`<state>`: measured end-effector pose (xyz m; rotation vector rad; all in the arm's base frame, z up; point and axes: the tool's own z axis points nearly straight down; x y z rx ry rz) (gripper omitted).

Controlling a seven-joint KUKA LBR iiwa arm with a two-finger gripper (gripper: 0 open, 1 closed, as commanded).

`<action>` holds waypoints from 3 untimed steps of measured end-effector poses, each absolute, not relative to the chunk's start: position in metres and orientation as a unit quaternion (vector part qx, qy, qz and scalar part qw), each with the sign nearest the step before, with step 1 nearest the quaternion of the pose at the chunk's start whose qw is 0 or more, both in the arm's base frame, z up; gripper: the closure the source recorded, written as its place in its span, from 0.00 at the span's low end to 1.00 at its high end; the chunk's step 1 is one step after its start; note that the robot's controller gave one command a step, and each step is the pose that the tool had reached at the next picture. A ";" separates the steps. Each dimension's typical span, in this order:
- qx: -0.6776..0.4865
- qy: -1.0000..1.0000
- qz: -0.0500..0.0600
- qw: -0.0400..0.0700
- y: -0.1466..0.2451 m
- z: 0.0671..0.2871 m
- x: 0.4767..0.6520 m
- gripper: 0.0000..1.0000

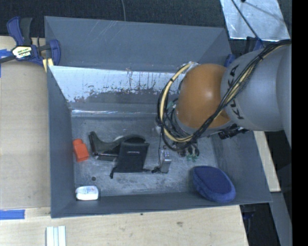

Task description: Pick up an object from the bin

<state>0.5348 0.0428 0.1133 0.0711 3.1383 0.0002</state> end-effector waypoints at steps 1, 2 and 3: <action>0.046 0.999 0.000 -0.001 0.041 0.068 0.528 0.00; 0.045 0.999 0.000 0.002 0.041 0.071 0.530 1.00; 0.065 0.998 0.000 0.006 0.016 0.204 0.541 1.00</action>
Offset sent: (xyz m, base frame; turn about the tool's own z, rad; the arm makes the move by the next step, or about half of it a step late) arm -0.0059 -0.0016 -0.0433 0.0468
